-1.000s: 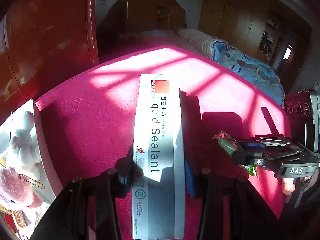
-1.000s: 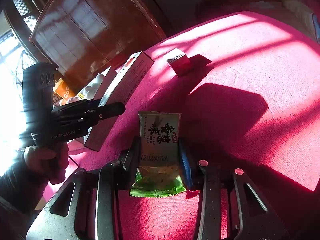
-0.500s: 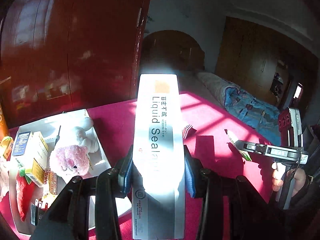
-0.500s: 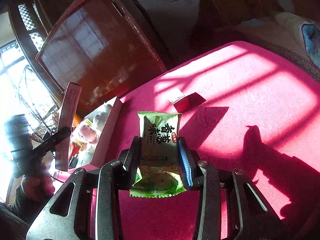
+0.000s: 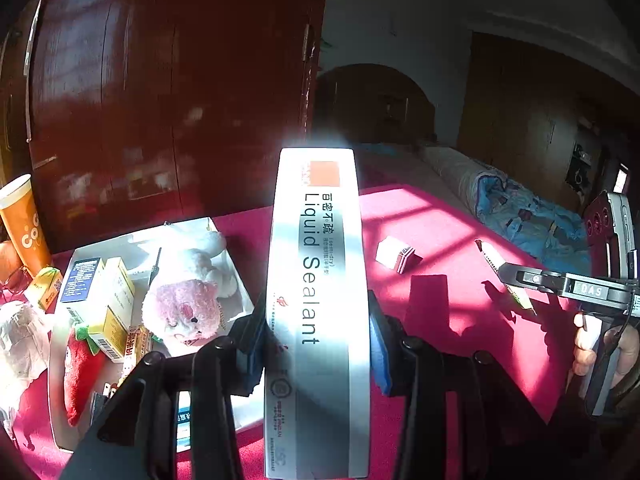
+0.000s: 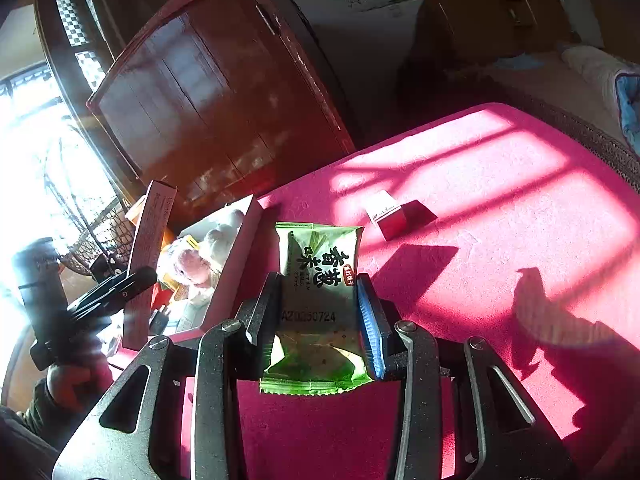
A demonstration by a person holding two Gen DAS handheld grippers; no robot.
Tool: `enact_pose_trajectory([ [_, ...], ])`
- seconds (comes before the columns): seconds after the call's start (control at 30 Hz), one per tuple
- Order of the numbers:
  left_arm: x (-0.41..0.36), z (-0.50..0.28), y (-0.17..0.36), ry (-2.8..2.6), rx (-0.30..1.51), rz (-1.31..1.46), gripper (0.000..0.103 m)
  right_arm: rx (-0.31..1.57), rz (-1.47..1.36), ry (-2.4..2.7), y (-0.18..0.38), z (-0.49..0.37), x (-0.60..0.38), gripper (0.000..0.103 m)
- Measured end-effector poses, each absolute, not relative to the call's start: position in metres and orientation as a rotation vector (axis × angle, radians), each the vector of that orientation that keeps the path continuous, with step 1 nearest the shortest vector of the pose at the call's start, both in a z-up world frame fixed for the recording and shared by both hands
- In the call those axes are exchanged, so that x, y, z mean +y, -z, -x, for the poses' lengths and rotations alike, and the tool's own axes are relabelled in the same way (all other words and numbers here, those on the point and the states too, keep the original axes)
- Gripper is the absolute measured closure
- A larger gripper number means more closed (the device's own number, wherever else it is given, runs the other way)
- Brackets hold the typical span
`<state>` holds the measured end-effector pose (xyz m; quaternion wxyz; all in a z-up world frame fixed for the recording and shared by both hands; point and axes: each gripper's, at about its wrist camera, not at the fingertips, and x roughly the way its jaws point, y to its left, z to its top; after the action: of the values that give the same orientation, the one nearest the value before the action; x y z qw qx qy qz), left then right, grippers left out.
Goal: Organize objects
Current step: 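Carry the sealant box with the left gripper while the right gripper carries the snack packet to the tray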
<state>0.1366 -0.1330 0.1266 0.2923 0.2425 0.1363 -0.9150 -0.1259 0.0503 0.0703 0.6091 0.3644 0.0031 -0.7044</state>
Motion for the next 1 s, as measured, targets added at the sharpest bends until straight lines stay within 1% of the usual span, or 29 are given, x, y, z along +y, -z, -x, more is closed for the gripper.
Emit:
enact_pose_trajectory([
  [0.53,-0.138,-0.179,-0.140,2.387,0.390,-0.530,0.061,0.083,-0.774,1.592,-0.097,0.092,0.019,0.067],
  [1.0,-0.155,-0.215,-0.138,2.297,0.439,-0.503,0.061,0.152,-0.733,1.550,-0.110,0.061,-0.020,0.067],
])
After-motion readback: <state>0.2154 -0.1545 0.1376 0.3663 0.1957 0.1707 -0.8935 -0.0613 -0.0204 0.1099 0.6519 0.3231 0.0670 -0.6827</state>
